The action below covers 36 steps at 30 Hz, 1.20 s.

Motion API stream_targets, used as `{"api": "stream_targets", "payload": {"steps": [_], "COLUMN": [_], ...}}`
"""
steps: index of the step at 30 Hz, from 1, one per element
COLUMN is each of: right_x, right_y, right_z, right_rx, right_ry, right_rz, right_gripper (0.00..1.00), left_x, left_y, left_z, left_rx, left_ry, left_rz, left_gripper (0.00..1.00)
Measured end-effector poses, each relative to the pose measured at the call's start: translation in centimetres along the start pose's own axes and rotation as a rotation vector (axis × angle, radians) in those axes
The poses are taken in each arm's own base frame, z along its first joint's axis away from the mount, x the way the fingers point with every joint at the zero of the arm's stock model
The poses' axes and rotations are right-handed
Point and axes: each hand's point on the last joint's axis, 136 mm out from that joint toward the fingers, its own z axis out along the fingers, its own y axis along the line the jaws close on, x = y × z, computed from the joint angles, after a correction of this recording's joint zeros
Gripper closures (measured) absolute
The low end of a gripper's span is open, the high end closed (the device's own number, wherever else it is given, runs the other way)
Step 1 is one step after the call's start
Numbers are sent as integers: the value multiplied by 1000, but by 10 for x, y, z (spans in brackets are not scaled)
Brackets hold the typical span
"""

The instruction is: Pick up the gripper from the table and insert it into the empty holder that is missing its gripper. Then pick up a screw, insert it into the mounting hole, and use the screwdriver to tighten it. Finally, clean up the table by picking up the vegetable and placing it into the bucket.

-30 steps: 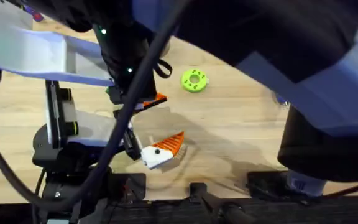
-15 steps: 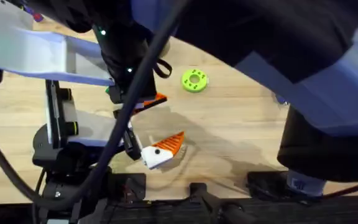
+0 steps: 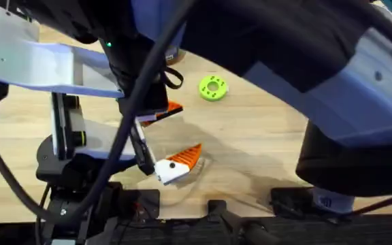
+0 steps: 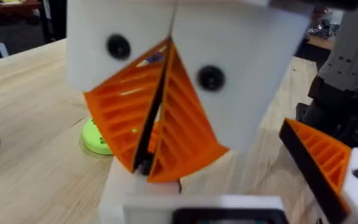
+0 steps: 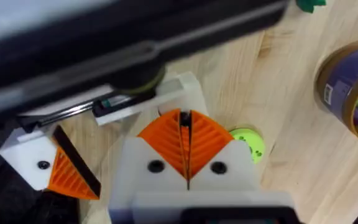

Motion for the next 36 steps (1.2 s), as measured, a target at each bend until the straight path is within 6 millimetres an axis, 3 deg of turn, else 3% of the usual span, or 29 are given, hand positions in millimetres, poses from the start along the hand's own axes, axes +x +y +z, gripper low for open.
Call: {"api": "stream_targets", "payload": {"steps": [6,7,13,14,20,25,30,36], "right_x": [0,0,1,1,3,10,32,62], "right_y": [0,0,-3,-3,-7,-23,-45,-64], "right_z": [0,0,-1,-1,-6,-34,-67,-77], "right_rx": [1,1,13,13,23,80,135,150], "right_ry": [0,0,3,4,-9,-85,-153,-154], "right_rz": [0,7,9,10,53,178,355,551], "right_gripper": [995,945,83,29,8,7,8,8], "left_x": [0,0,0,0,0,0,0,0], "left_y": [0,0,-2,-2,-2,-2,-2,-2], "left_z": [0,0,0,0,0,0,0,0], "left_rx": [0,0,12,12,12,12,12,12], "left_ry": [0,0,0,0,0,0,0,0], "left_rz": [0,0,3,6,9,9,10,10], "left_gripper": [15,15,16,16,15,15,15,15]}}
